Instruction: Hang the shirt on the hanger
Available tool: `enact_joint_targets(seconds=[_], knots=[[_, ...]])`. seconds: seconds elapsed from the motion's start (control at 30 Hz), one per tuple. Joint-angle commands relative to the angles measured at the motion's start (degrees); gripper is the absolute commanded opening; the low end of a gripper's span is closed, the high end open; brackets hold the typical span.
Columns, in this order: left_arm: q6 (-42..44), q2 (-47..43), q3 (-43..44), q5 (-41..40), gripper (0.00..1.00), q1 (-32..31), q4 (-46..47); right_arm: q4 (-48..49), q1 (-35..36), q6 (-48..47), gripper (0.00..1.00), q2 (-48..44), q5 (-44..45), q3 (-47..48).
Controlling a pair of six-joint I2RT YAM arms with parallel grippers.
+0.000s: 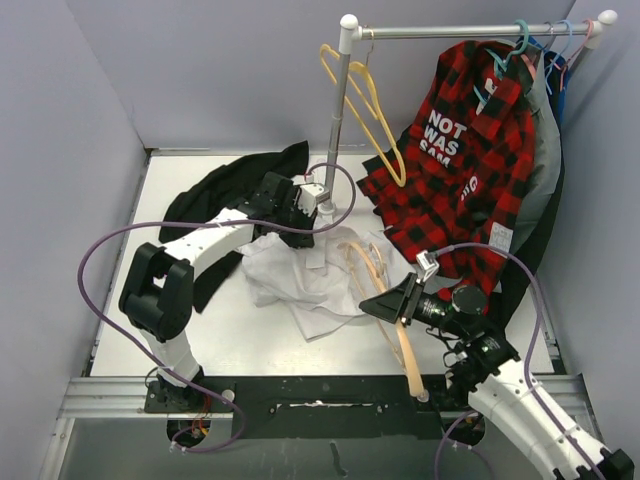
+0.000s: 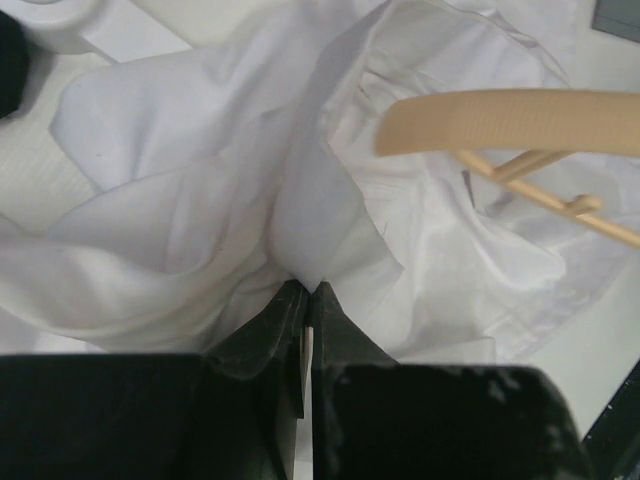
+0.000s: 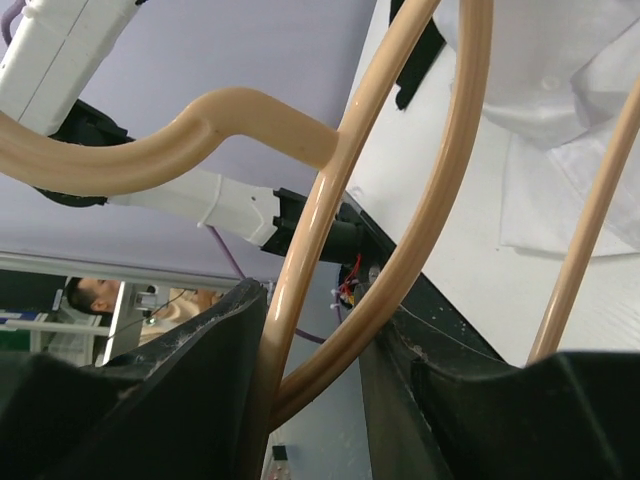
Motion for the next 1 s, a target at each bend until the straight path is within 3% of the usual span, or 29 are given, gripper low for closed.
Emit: enact_joint_targets(seconds=[0.0, 0.73, 0.97], knots=[[0.68, -2.19, 0.8, 7.34, 0.0, 0.34, -1.3, 20.12, 0.41, 3.58, 0.0, 5.94, -5.7, 0.72], [5.2, -2.76, 6.86, 10.23, 0.0, 3.29, -6.49, 59.57, 0.25, 13.35, 0.0, 30.25, -7.12, -9.32], [8.12, -3.01, 10.68, 17.52, 0.0, 3.32, -12.31, 81.17, 0.03, 19.45, 0.0, 42.8, -5.6, -9.58]])
